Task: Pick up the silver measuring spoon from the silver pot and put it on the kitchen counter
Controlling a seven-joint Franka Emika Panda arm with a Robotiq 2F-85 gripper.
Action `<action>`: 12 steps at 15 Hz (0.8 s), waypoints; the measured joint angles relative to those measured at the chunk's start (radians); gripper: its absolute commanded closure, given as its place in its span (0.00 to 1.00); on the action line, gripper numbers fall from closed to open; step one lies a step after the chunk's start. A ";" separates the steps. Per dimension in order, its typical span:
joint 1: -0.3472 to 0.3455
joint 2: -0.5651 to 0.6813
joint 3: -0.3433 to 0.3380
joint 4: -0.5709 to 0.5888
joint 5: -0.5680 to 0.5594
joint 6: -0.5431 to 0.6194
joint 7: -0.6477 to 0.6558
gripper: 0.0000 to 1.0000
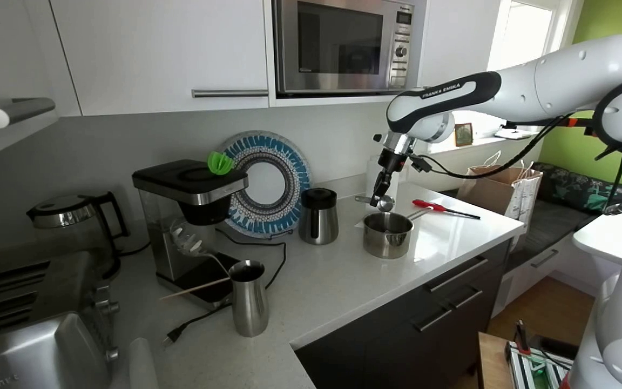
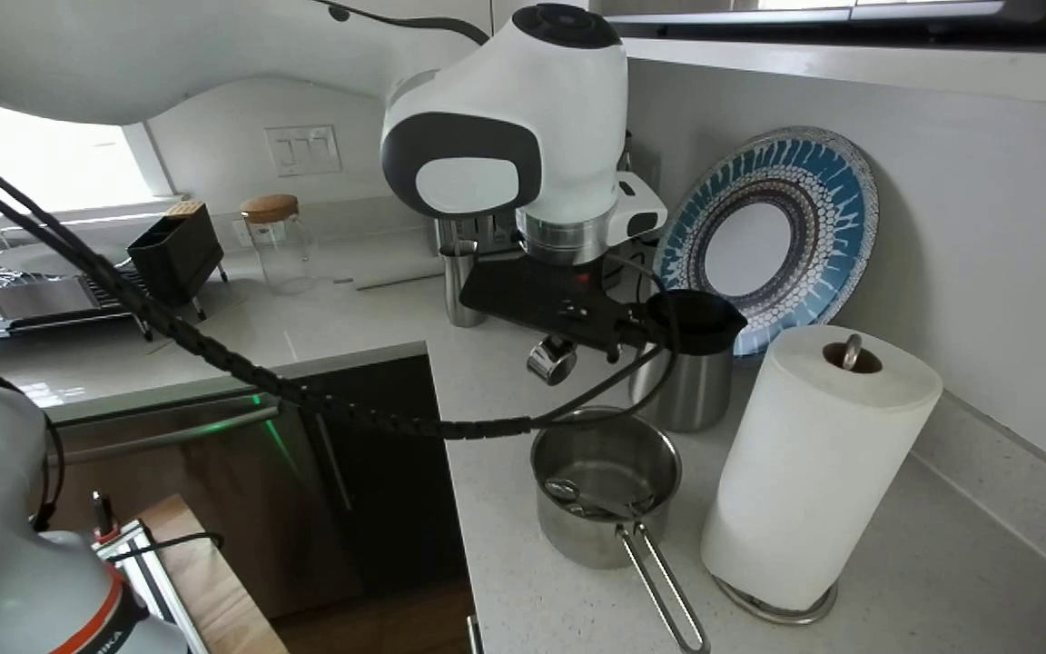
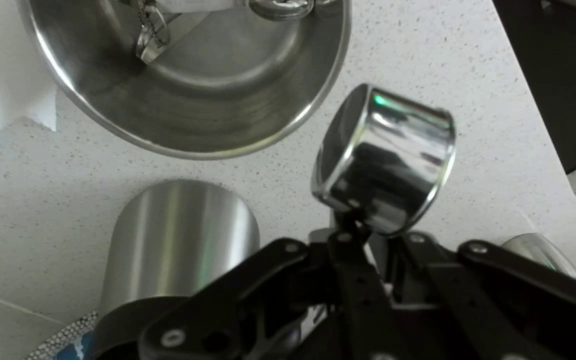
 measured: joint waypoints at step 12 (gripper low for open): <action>0.157 0.041 0.134 -0.003 -0.026 0.016 0.074 0.97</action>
